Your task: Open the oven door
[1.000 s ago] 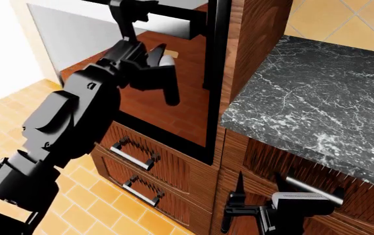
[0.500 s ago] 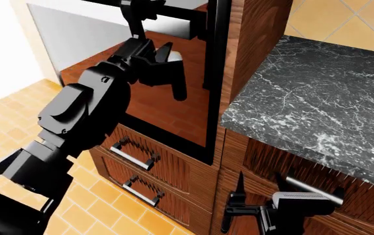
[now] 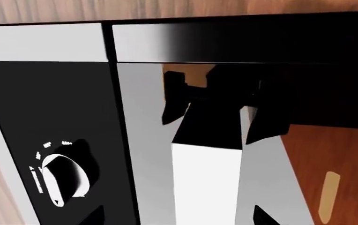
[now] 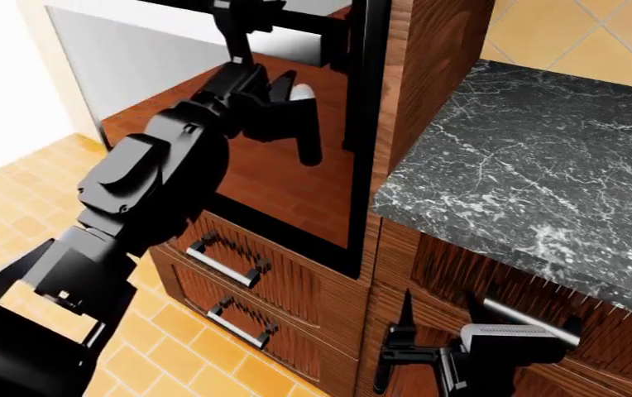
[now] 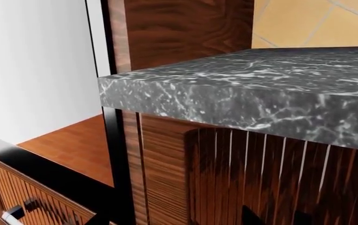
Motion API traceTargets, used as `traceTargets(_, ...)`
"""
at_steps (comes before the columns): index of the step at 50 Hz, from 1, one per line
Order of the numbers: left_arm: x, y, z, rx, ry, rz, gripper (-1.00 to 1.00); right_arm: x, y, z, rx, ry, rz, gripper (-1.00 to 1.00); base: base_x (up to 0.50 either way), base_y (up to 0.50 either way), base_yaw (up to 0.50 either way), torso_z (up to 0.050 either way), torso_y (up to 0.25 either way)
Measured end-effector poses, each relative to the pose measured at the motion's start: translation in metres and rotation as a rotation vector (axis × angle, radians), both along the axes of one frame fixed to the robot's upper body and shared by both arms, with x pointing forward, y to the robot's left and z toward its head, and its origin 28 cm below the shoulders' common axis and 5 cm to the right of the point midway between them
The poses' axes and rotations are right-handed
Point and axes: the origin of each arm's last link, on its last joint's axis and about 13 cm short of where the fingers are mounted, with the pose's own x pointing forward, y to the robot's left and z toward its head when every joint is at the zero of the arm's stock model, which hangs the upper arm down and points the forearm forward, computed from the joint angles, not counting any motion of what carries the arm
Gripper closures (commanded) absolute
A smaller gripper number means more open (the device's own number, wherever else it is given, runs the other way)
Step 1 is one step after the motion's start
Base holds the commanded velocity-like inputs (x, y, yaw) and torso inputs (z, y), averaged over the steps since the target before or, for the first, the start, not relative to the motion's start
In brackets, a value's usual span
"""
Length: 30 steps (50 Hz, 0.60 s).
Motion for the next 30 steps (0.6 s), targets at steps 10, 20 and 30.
traceTargets(10, 0.004, -0.002, -0.002, -0.001, 0.004, 0.003, -1.00, 0.000, 0.000, 0.000, -0.001, -0.001, 0.001, -1.00, 0.00, 0.00, 0.00, 0.000, 0.000)
traceTargets(20, 0.009, -0.004, -0.002, -0.007, 0.003, 0.008, -1.00, 0.000, 0.000, 0.000, -0.002, -0.002, 0.002, -1.00, 0.00, 0.00, 0.00, 0.000, 0.000)
traceTargets(30, 0.012, -0.006, -0.001, -0.009, -0.002, 0.010, -1.00, 0.000, 0.000, 0.000, -0.002, -0.003, 0.003, -1.00, 0.00, 0.00, 0.00, 0.000, 0.000)
